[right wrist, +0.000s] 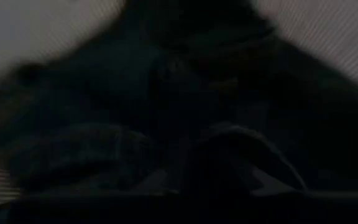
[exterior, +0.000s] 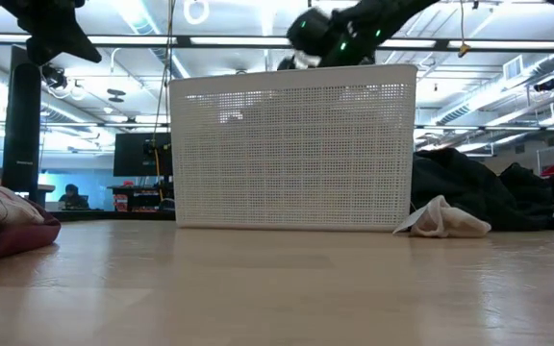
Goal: Sort clothes
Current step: Put the dark blue pants into the white laundry bin
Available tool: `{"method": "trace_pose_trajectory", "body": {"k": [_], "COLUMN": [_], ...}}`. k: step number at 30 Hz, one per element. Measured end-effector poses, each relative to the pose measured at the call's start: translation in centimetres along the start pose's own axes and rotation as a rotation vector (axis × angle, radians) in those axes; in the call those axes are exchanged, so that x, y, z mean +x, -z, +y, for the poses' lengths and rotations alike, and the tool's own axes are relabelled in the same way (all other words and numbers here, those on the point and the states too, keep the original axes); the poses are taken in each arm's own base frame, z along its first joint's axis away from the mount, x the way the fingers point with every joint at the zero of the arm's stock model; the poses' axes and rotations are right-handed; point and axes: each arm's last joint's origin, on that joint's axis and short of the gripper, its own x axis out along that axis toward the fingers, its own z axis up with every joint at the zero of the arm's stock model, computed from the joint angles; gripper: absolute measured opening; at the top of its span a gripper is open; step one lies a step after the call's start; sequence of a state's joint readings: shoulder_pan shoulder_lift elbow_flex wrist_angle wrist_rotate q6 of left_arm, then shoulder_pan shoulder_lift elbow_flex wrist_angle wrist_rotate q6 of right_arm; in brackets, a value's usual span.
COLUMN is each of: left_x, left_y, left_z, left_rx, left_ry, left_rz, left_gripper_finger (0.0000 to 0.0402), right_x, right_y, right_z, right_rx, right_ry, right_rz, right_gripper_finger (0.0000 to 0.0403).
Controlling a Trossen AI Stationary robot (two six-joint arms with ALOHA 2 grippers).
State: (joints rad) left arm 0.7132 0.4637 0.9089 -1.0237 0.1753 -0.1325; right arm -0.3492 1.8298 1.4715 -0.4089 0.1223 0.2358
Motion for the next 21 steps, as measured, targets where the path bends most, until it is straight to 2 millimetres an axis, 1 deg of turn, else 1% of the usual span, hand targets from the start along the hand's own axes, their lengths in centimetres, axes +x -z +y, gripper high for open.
{"method": "trace_pose_trajectory", "body": {"k": [7,13,16,21], "left_x": [0.0,0.0,0.0,0.0], "left_y": [0.0,0.0,0.0,0.0], "left_z": [0.0,0.0,0.0,0.0], "left_rx": [0.012,0.024,0.024,0.024], "left_ry": [-0.007,-0.007,-0.007,-0.007], "left_rz": [-0.001,-0.001,-0.001,-0.002], "left_gripper_finger": [0.0001,0.0001,0.0001,0.0001], "right_x": [-6.2,-11.7,-14.3,-18.0], "right_y": [-2.2,-3.1,-2.7,-1.0], "right_z": [-0.2,-0.4,-0.7,-1.7], "right_rx": [0.017,0.025,0.038,0.179], "right_ry": [-0.036,-0.065,-0.062,-0.04], "right_rz": [-0.146,-0.245,-0.239,-0.133], "right_gripper_finger": [0.0115,0.0159,0.0171,0.017]}}
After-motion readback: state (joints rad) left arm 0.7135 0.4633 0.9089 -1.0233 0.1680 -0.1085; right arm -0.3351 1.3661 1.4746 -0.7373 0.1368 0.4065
